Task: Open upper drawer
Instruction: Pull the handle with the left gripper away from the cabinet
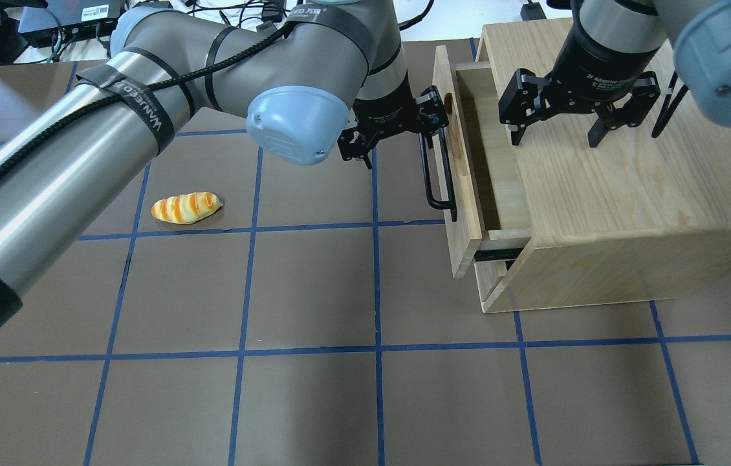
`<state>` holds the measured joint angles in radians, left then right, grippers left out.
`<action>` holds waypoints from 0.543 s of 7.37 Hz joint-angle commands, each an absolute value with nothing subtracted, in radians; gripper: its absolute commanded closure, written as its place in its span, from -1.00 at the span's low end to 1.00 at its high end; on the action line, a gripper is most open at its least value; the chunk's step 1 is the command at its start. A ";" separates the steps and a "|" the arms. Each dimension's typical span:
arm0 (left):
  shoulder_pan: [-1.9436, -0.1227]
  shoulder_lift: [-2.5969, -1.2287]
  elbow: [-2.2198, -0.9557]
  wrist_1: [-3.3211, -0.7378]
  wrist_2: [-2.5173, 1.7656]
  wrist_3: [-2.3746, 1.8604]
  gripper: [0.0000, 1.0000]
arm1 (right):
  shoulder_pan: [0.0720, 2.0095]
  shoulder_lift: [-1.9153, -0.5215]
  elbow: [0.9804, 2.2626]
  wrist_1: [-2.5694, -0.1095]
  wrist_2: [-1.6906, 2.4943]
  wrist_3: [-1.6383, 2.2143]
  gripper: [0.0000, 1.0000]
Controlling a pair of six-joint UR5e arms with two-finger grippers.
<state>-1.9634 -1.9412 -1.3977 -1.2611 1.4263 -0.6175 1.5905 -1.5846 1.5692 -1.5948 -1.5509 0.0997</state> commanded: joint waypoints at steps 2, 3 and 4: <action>-1.945 -1.924 -1.399 -1.301 1.456 -0.565 -1.00 | 1.591 -1.585 1.569 -1.594 -1.551 0.100 -1.00; -1.922 -1.922 -1.401 -1.310 1.456 -0.560 -1.00 | 1.591 -1.585 1.569 -1.595 -1.551 0.100 -1.00; -1.905 -1.913 -1.401 -1.322 1.456 -0.545 -1.00 | 1.591 -1.585 1.569 -1.595 -1.551 0.100 -1.00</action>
<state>-1.9269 -1.9216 -1.3998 -1.3073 1.4536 -0.5631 1.5907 -1.5846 1.5692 -1.5948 -1.5508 0.0997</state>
